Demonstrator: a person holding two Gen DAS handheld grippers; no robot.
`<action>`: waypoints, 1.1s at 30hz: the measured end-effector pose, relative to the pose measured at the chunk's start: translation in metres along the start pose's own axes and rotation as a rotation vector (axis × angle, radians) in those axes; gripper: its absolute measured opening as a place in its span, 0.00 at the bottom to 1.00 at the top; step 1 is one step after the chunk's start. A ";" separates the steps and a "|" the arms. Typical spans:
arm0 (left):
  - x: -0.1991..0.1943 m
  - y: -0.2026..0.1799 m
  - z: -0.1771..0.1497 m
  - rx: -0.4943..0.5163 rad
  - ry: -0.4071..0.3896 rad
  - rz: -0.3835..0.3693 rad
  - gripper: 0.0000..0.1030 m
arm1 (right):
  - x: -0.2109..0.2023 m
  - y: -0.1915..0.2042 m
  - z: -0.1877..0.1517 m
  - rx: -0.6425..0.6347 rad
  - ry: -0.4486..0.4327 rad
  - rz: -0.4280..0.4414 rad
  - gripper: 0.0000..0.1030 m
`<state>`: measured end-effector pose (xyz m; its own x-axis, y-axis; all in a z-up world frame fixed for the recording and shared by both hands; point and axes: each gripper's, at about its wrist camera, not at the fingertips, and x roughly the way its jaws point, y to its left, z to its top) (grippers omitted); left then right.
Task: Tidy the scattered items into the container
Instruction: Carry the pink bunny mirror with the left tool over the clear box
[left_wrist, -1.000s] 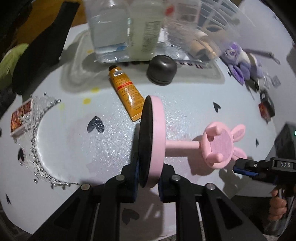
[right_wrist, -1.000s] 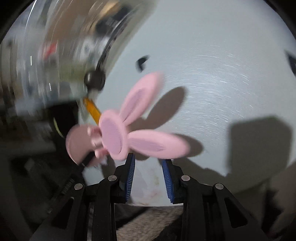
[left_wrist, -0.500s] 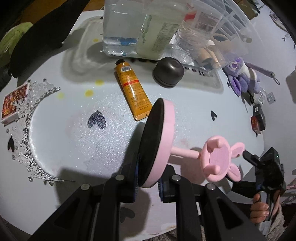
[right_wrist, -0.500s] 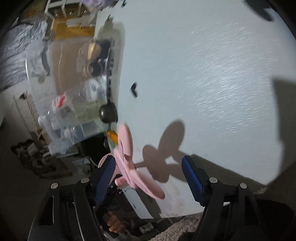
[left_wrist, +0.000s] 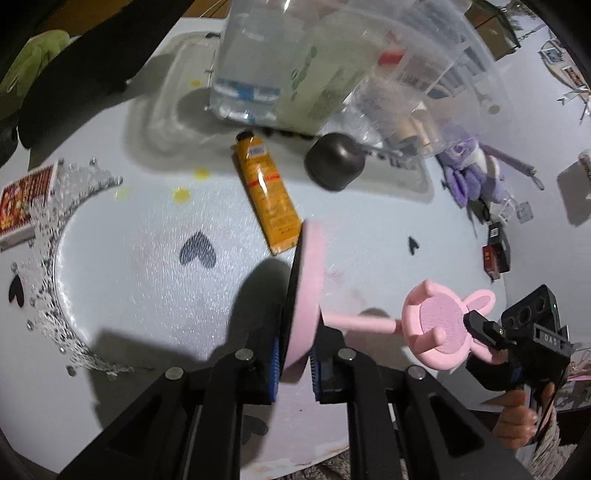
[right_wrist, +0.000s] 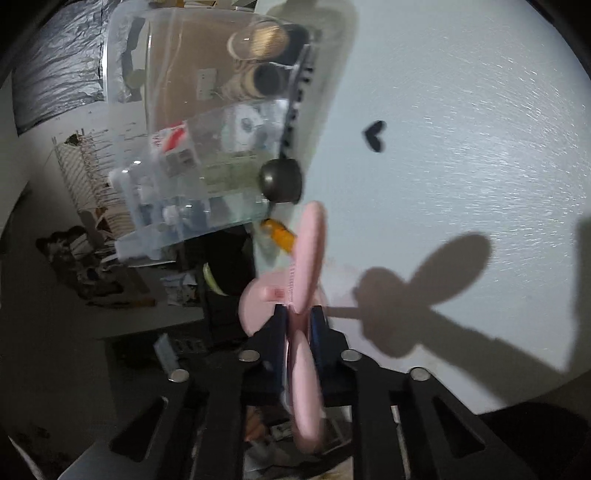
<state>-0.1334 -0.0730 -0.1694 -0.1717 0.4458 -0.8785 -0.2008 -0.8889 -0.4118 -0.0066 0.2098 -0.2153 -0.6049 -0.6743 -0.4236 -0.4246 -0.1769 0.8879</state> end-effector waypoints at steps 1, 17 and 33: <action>-0.001 0.000 0.001 0.002 0.002 -0.006 0.12 | -0.001 0.006 0.001 0.000 0.005 -0.008 0.12; -0.126 -0.067 0.037 0.115 -0.286 -0.039 0.11 | -0.051 0.150 0.012 -0.199 0.001 0.052 0.12; -0.205 -0.130 0.204 0.175 -0.573 0.094 0.11 | -0.024 0.342 0.159 -0.512 0.097 0.160 0.12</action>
<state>-0.2689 -0.0271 0.1132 -0.6787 0.3951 -0.6191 -0.3067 -0.9184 -0.2499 -0.2449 0.2792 0.0700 -0.5603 -0.7800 -0.2788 0.0646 -0.3767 0.9241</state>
